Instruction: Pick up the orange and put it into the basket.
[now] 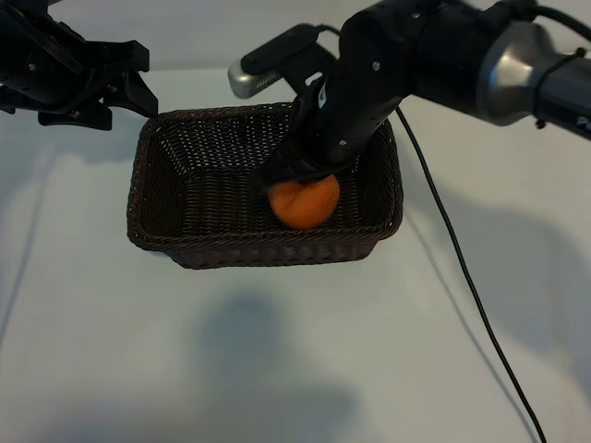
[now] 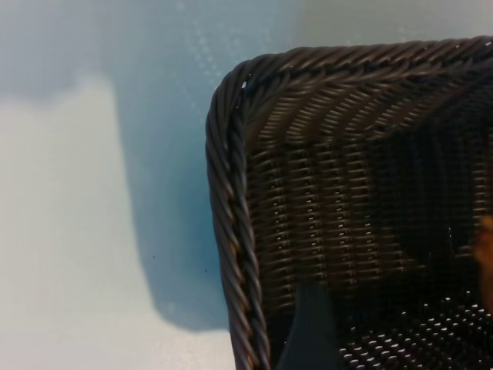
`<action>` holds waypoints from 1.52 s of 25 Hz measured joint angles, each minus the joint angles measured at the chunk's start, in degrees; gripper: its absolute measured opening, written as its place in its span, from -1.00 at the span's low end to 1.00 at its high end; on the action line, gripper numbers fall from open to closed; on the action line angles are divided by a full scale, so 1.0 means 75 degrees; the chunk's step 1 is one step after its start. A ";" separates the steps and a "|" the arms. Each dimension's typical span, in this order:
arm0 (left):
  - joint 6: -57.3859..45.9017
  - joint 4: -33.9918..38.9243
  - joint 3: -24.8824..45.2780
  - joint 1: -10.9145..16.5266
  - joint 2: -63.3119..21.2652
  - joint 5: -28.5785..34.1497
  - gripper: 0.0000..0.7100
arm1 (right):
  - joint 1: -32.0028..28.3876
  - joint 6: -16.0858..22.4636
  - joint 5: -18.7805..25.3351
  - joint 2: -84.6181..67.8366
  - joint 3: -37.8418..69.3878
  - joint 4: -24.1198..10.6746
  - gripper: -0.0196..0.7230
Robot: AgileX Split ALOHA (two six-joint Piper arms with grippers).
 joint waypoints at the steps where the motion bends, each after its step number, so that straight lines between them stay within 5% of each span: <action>1: 0.0000 0.0000 0.0000 0.0000 0.0000 0.0000 0.66 | 0.0000 -0.0019 -0.0026 0.0109 0.0000 0.0019 -0.82; 18: 0.0000 0.0000 0.0000 0.0000 0.0000 0.0000 0.66 | 0.0000 -0.0034 -0.0043 0.0595 0.0000 0.0027 -0.76; 21: 0.0000 0.0000 0.0000 0.0000 0.0000 0.0000 0.66 | 0.0000 0.0016 0.0049 0.0595 -0.0008 0.0027 -0.43; 26: 0.0000 0.0000 0.0000 0.0000 0.0000 0.0007 0.66 | 0.0000 0.0025 0.0291 0.0595 -0.0008 0.0027 0.66; 28: 0.0000 0.0000 0.0000 0.0000 0.0000 0.0007 0.66 | 0.0000 0.0025 0.0329 0.0545 -0.0008 0.0027 0.88; 32: 0.0000 0.0000 0.0000 0.0000 0.0000 0.0022 0.66 | 0.0000 0.0110 0.0371 0.0261 -0.0015 0.0038 0.91; 38: 0.0006 0.0000 0.0000 0.0000 0.0000 0.0054 0.66 | 0.0000 0.0458 0.1000 -0.0215 -0.0750 -0.0320 0.70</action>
